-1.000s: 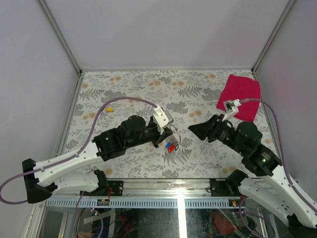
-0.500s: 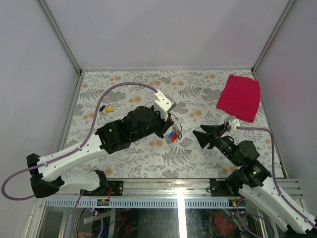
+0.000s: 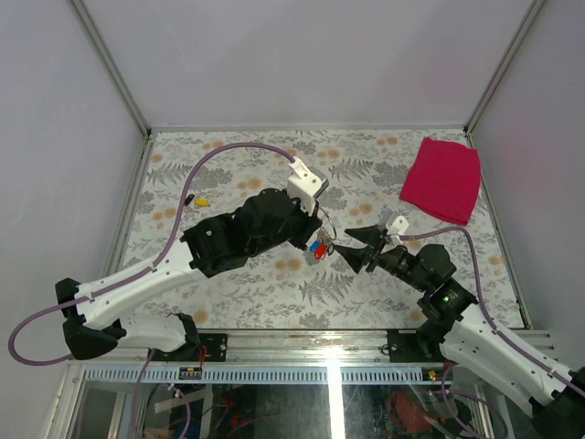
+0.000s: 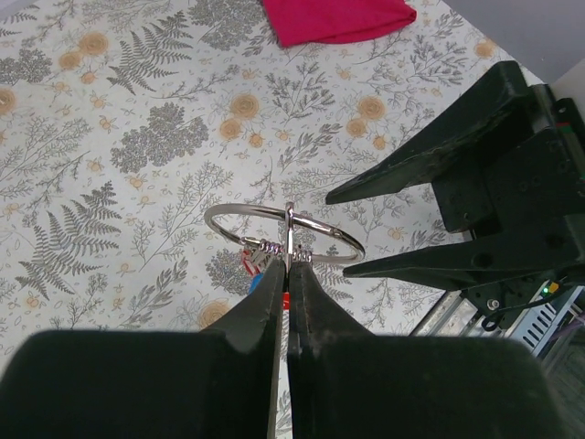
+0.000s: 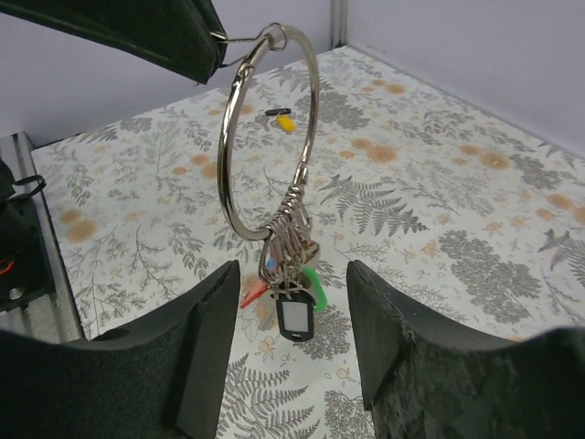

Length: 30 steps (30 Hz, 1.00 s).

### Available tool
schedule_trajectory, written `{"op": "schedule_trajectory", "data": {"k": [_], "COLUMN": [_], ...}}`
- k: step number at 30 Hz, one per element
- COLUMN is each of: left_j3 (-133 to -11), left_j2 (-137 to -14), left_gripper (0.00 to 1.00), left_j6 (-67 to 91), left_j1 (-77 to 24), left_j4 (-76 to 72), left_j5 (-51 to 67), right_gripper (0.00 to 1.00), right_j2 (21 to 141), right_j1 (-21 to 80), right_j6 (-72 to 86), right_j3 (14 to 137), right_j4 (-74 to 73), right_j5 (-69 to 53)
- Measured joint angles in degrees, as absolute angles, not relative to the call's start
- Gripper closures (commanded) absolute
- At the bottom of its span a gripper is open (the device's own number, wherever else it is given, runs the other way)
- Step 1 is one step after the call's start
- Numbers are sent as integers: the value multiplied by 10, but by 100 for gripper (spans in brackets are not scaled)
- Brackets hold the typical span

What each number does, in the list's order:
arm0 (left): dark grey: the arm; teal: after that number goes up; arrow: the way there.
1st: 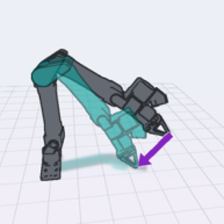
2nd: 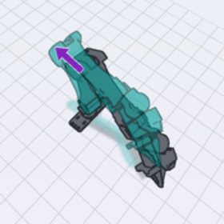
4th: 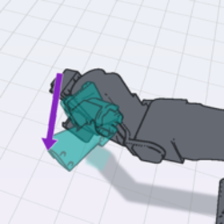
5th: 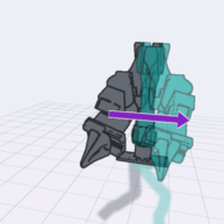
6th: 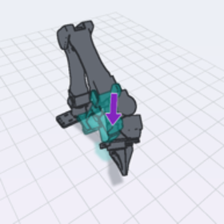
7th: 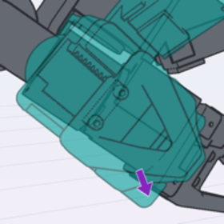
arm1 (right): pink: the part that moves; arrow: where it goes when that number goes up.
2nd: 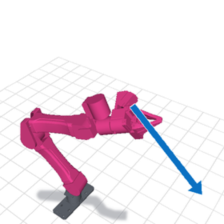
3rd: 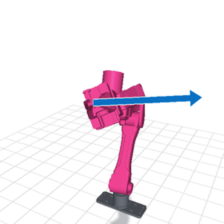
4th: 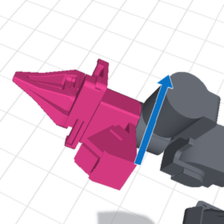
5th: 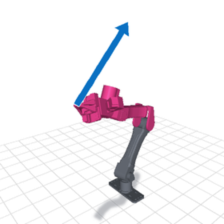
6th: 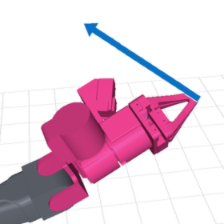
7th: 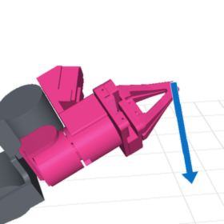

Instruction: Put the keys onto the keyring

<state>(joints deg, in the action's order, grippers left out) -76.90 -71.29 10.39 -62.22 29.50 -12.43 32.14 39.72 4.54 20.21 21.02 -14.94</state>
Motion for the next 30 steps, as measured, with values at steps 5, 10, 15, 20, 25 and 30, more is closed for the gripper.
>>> {"op": "schedule_trajectory", "data": {"k": [5, 10, 15, 20, 25, 30], "left_j3": [-769, -770, -770, -770, -771, -771], "left_j2": [-715, -717, -717, -717, -717, -717], "left_gripper": [100, 100, 100, 100, 100, 100], "left_j6": [105, 105, 106, 106, 106, 106], "left_j1": [-622, -622, -622, -622, -622, -622], "left_j4": [304, 306, 306, 307, 307, 307], "left_j5": [-127, -127, -127, -127, -127, -128], "right_gripper": [47, 48, 48, 56, 75, 91], "right_j2": [367, 386, 409, 439, 460, 458], "right_j1": [397, 397, 397, 397, 397, 397], "right_j6": [48, 50, 57, 68, 80, 85], "right_j3": [201, 199, 193, 183, 180, 179], "right_j4": [256, 291, 322, 349, 370, 373], "right_j5": [-180, -191, -192, -192, -192, -193]}}
